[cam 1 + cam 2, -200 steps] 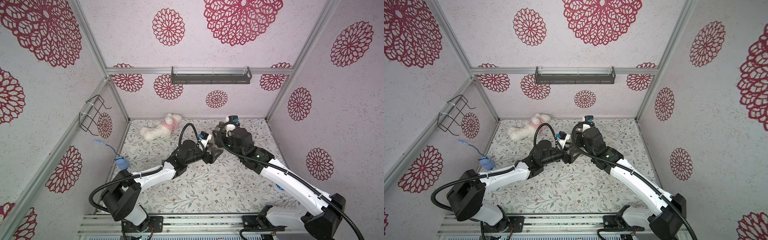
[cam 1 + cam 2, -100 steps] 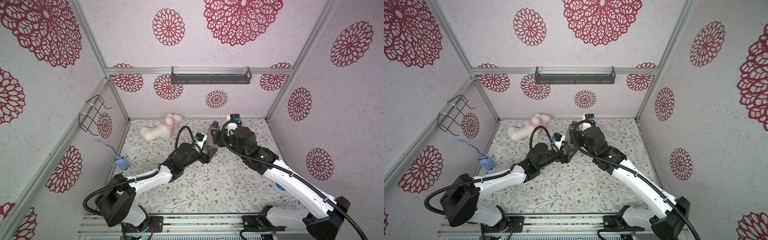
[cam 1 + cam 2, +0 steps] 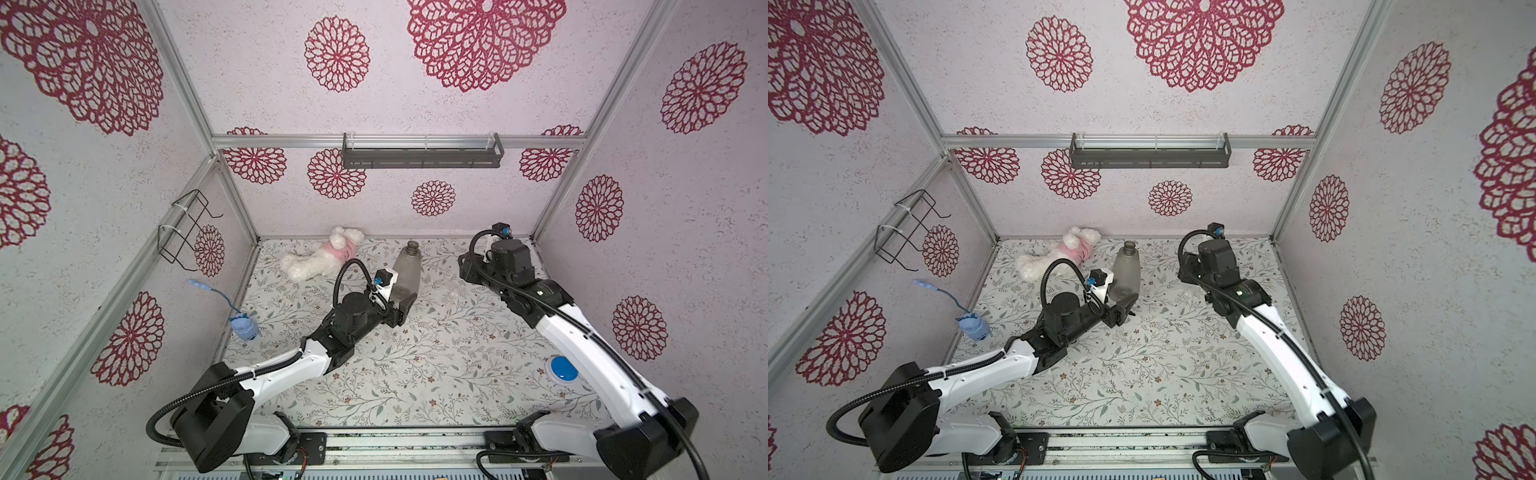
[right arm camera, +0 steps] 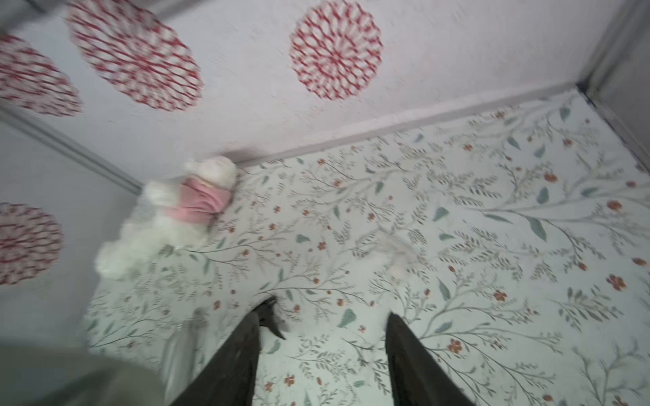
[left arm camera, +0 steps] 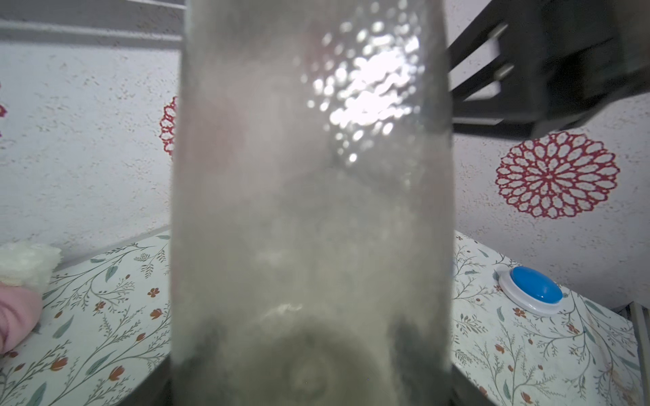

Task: Attach spray nozzles to spray bottles
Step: Pick up the spray bottle from the center of the board, then pick up the spray nozzle from the center of the board.

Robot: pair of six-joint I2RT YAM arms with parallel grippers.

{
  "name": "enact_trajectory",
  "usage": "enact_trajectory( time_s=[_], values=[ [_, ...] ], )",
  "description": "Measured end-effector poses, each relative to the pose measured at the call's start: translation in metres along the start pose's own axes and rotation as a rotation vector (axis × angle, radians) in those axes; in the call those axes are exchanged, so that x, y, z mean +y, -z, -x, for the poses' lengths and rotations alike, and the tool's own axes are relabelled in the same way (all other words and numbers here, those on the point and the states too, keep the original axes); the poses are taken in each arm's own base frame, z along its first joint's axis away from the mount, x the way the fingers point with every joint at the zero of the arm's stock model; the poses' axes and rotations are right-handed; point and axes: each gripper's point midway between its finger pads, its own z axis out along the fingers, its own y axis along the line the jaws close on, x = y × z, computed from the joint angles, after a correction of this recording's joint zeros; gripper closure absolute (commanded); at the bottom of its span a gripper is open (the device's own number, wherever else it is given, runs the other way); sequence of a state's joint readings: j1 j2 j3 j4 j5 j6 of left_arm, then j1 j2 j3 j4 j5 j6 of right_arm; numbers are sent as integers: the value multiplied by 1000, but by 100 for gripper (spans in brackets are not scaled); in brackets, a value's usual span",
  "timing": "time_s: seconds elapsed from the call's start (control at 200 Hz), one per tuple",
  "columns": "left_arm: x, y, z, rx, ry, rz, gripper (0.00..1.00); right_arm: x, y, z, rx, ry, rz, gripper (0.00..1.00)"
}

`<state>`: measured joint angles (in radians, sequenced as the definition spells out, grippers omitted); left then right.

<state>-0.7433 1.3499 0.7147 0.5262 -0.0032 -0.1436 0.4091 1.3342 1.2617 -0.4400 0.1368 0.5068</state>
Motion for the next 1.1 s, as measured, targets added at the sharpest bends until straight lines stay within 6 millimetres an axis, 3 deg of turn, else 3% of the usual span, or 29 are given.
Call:
enact_trajectory(
  time_s=[0.105,0.24,0.335,0.46,0.791,1.101],
  values=[
    [0,6,-5,-2,-19,1,33,-36,-65,-46,204,-18,-109,36],
    [1,8,-7,2,-32,1,33,-66,-115,-90,381,-44,-202,35],
    [0,9,-6,-1,-35,-1,33,-78,-137,-104,451,-77,-227,40],
    [0,10,-8,2,-39,-5,33,-87,-160,-102,489,-106,-253,44],
    [-3,10,-11,7,-42,-24,33,-84,-197,-91,538,-141,-244,51],
    [-6,10,-12,7,-46,-38,33,-90,-197,-104,605,-131,-276,51]
  ],
)
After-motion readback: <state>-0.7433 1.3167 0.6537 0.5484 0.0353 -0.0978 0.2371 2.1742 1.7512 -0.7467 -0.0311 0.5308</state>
